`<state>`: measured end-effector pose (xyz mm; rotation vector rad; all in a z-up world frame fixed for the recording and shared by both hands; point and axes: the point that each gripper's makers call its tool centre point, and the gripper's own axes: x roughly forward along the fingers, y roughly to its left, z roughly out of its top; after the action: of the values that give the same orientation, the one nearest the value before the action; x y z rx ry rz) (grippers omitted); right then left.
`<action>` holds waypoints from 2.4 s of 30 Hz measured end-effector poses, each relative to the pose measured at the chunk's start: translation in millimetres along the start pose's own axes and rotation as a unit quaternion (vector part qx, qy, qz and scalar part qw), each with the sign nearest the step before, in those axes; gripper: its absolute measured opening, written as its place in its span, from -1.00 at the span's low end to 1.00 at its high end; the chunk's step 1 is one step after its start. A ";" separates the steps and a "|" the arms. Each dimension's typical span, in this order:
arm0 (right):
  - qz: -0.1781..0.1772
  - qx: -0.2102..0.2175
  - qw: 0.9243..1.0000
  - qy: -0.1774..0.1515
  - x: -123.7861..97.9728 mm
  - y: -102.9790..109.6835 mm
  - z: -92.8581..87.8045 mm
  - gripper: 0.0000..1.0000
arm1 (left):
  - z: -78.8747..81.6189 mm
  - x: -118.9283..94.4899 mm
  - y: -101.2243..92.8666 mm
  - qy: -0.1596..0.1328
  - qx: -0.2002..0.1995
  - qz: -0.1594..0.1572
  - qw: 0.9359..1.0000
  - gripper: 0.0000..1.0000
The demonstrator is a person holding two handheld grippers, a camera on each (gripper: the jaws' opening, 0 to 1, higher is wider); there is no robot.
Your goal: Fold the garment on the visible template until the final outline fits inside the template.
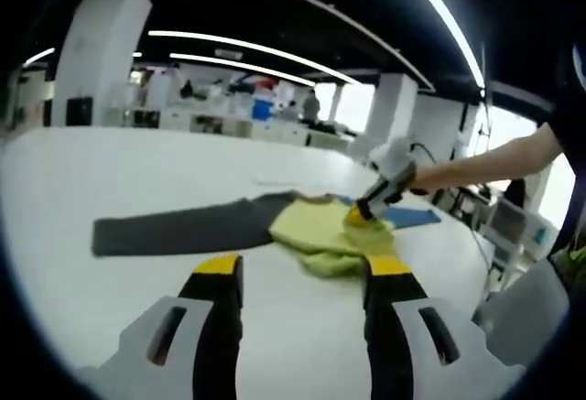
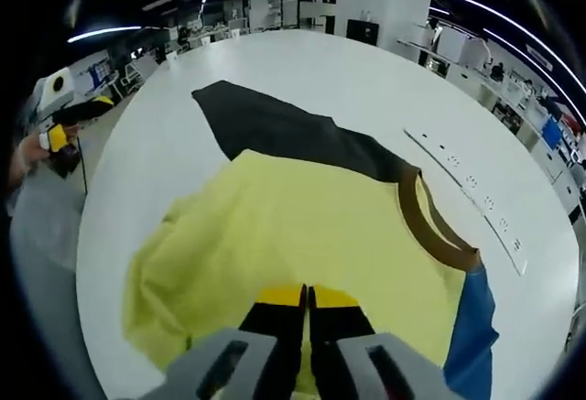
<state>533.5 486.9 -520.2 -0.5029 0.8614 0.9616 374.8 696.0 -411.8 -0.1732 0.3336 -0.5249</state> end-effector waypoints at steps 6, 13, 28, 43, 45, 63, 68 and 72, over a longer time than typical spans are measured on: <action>0.004 0.019 1.000 -0.012 -3.5 -0.3 3.5 -0.99 | -0.6 -1.1 1.4 0.002 0.000 0.001 1.000 -0.04; 0.021 0.058 0.996 -0.064 -19.3 5.1 19.4 -0.64 | -3.2 0.5 -0.9 0.006 0.002 -0.003 1.000 -0.04; 0.032 0.130 0.981 -0.144 -71.6 11.3 -1.7 -0.12 | -2.4 0.8 -6.4 0.012 0.009 -0.013 1.000 -0.03; 0.009 0.190 0.972 -0.139 -97.3 12.0 -69.2 -0.23 | -1.6 7.0 -14.0 0.017 0.012 -0.030 0.999 -0.02; 0.007 0.194 0.972 -0.133 -94.7 13.4 -77.4 -0.23 | -1.4 8.2 -15.6 0.018 0.012 -0.032 0.999 -0.02; -0.015 0.274 0.953 -0.129 -60.9 -6.9 -90.9 -0.64 | -7.5 10.3 -11.5 0.032 0.009 -0.028 0.999 -0.03; -0.019 0.284 0.949 -0.132 -54.1 -11.5 -88.4 -0.78 | -9.4 11.0 -12.0 0.035 0.007 -0.027 0.999 -0.03; -0.028 0.290 0.949 -0.121 -51.4 -14.2 -95.8 -1.00 | -9.4 10.5 -13.0 0.035 0.007 -0.027 0.999 -0.03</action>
<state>491.9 386.3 -533.5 0.0963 0.8516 0.6564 374.1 678.8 -420.1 -0.1518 0.3936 -0.5871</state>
